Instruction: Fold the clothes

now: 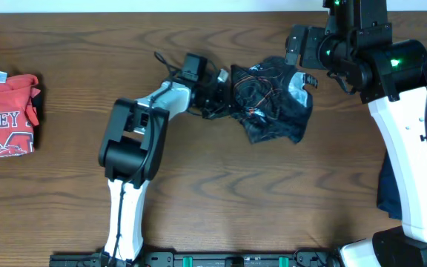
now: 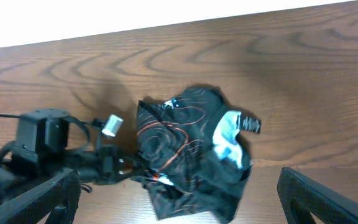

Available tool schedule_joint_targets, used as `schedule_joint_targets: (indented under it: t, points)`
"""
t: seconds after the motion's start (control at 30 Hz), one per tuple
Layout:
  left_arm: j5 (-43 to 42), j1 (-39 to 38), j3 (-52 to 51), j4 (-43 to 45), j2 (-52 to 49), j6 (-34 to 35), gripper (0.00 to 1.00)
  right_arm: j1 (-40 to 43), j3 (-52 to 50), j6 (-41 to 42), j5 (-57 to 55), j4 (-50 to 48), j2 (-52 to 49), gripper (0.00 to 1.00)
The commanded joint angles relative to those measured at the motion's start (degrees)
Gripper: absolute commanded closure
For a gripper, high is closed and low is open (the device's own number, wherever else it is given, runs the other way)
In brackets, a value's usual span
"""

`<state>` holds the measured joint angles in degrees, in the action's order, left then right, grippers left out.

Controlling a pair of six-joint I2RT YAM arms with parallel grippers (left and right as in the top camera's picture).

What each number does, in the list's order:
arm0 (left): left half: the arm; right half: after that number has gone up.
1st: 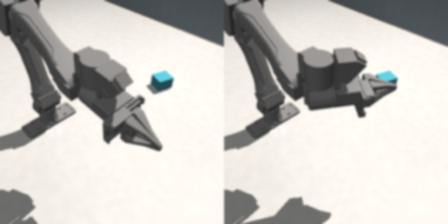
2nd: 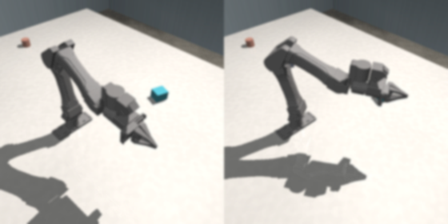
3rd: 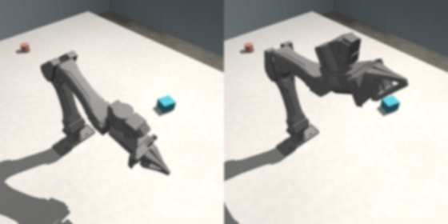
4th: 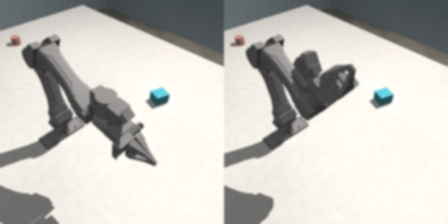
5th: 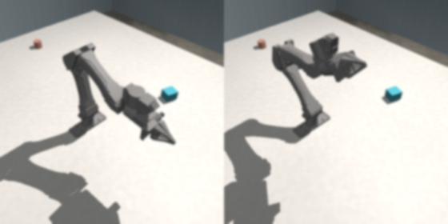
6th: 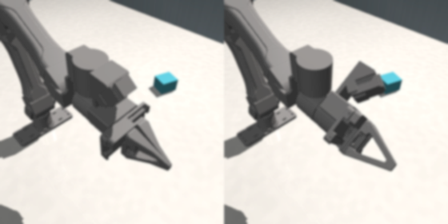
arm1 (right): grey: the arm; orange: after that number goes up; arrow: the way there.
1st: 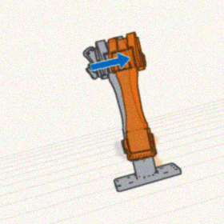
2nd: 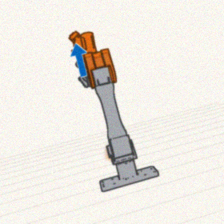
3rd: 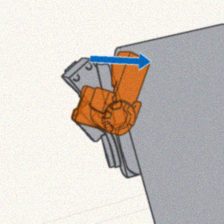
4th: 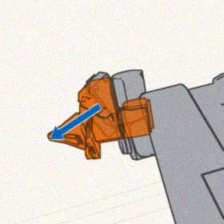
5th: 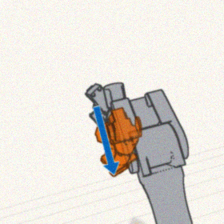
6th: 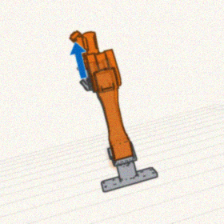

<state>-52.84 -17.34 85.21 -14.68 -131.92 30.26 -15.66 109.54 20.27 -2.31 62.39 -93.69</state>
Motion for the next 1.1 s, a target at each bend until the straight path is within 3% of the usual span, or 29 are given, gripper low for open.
schedule_joint_targets:
  t: [0.0,0.4,0.73,0.97,1.07]
  points:
    - [5.95,4.42,-0.66,-2.12,-1.70,0.46,0.94,-0.04,0.26,-1.07,0.02,0.17,0.15,0.01]
    - [5.92,15.67,-0.66,-6.14,-1.70,0.46,0.94,-0.11,0.26,-1.03,1.22,-0.81,-1.38,0.01]
    - [6.05,16.74,-0.66,-18.47,-1.70,-3.13,0.94,-0.11,0.26,-1.05,5.14,-3.78,-8.76,0.01]
    - [18.01,17.55,-0.66,-26.27,-1.31,-4.94,0.94,-0.17,0.26,-1.11,7.96,-4.50,-13.77,0.01]
    - [18.82,18.95,-0.66,-26.73,-0.92,-4.72,0.94,-0.15,0.26,-1.31,8.17,-4.85,-13.97,0.01]
